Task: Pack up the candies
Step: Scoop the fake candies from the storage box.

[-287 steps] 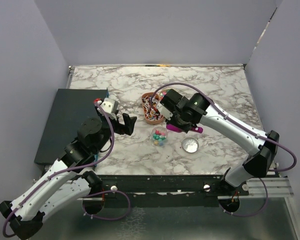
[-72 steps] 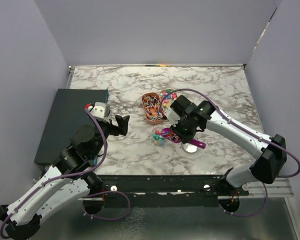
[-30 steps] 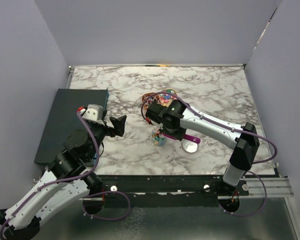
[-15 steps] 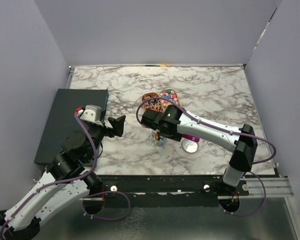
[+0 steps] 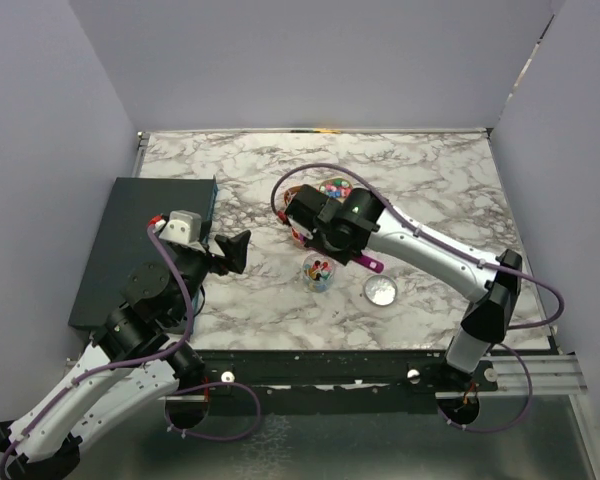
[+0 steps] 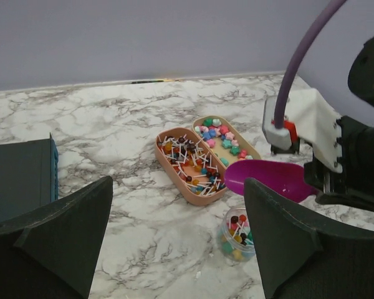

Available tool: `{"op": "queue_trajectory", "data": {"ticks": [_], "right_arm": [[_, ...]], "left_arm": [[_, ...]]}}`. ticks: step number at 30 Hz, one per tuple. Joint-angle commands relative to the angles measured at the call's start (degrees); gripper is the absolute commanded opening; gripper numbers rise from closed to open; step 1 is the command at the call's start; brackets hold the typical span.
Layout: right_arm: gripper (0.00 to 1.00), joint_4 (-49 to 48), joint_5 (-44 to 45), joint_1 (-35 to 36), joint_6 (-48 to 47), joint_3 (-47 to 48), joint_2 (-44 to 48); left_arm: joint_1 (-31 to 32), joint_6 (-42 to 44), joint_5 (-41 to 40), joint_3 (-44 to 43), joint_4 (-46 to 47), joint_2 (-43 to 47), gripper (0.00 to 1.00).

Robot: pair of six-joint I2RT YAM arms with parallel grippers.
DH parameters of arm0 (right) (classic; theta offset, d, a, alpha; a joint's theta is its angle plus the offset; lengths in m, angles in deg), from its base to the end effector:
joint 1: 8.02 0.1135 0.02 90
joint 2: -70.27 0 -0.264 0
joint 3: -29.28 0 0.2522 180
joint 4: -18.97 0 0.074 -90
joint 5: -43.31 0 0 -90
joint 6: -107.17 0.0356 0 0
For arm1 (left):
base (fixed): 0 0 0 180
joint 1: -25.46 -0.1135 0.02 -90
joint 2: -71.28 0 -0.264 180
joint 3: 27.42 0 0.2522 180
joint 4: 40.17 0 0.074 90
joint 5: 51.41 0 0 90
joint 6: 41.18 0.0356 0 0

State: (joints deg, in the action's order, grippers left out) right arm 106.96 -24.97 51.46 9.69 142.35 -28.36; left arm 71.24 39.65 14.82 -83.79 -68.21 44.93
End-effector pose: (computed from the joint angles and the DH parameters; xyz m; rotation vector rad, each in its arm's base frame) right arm 0.1811 0.2812 0.3347 -1.4299 2.2979 -0.2951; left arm 0.0858 -0.0676 0.3605 0.1630 1.5472 -0.4422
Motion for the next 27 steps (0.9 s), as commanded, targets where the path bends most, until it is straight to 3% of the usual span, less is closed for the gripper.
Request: {"op": "queue_trajectory", "data": {"ticks": [1,11,27], "right_arm": [[0.01,1.5,-5.5,-3.5,3.7,7.1,-4.8],[0.01,7.1,-13.1,-9.6,15.4,19.0,-13.6],[0.01,4.3,-24.8,-16.3,22.7,16.9,-16.9]], "left_arm": [[-0.1,-0.4,-1.2,0.4,0.0,0.7,0.86],[-0.1,-0.5,-1.0,0.4,0.1,0.9,0.86],[0.0,-0.6,-0.9,0.5,0.1,1.9,0.86]]}}
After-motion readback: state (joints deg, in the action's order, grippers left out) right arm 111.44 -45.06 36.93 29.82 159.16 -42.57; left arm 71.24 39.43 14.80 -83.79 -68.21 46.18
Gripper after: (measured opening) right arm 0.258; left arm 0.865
